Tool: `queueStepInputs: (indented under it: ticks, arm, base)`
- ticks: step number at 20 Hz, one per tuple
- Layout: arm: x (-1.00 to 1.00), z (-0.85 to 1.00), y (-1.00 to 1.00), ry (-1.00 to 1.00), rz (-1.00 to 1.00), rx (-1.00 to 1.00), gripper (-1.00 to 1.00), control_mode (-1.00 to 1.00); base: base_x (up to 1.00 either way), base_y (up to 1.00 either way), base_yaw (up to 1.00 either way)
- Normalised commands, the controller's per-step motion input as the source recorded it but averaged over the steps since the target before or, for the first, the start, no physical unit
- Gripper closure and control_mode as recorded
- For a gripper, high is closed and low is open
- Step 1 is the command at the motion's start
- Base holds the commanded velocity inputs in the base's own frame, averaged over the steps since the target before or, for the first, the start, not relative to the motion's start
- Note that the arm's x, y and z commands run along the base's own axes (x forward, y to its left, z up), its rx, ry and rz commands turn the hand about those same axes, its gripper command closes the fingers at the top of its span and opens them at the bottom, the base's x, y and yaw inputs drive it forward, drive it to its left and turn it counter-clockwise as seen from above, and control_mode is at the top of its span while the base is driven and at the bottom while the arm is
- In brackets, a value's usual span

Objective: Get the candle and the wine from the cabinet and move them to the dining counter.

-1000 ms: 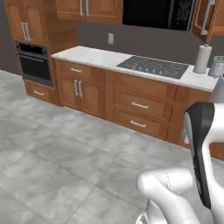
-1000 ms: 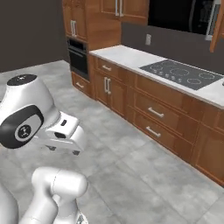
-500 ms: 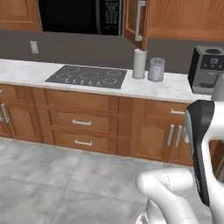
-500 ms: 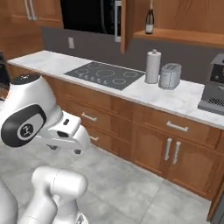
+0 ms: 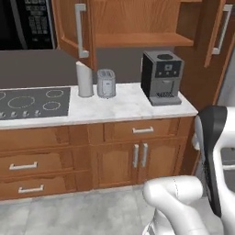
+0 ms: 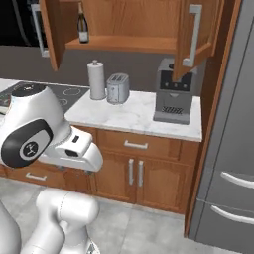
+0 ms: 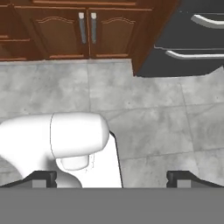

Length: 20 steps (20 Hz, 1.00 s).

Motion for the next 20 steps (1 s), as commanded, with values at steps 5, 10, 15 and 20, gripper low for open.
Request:
queueStepInputs:
  ticks: [5, 10, 15, 20]
  arm:
    - [0.00, 0.00, 0.00, 0.00, 0.00, 0.00, -1.00, 1.00]
    - [0.00, 0.00, 0.00, 0.00, 0.00, 0.00, -1.00, 1.00]
    - [0.00, 0.00, 0.00, 0.00, 0.00, 0.00, -1.00, 1.00]
    - [0.00, 0.00, 0.00, 0.00, 0.00, 0.00, -1.00, 1.00]
  base:
    - [0.89, 0.05, -0.13]
    - [0.96, 0.20, 0.03]
    - [0.92, 0.18, 0.15]
    - [0.66, 0.26, 0.18]
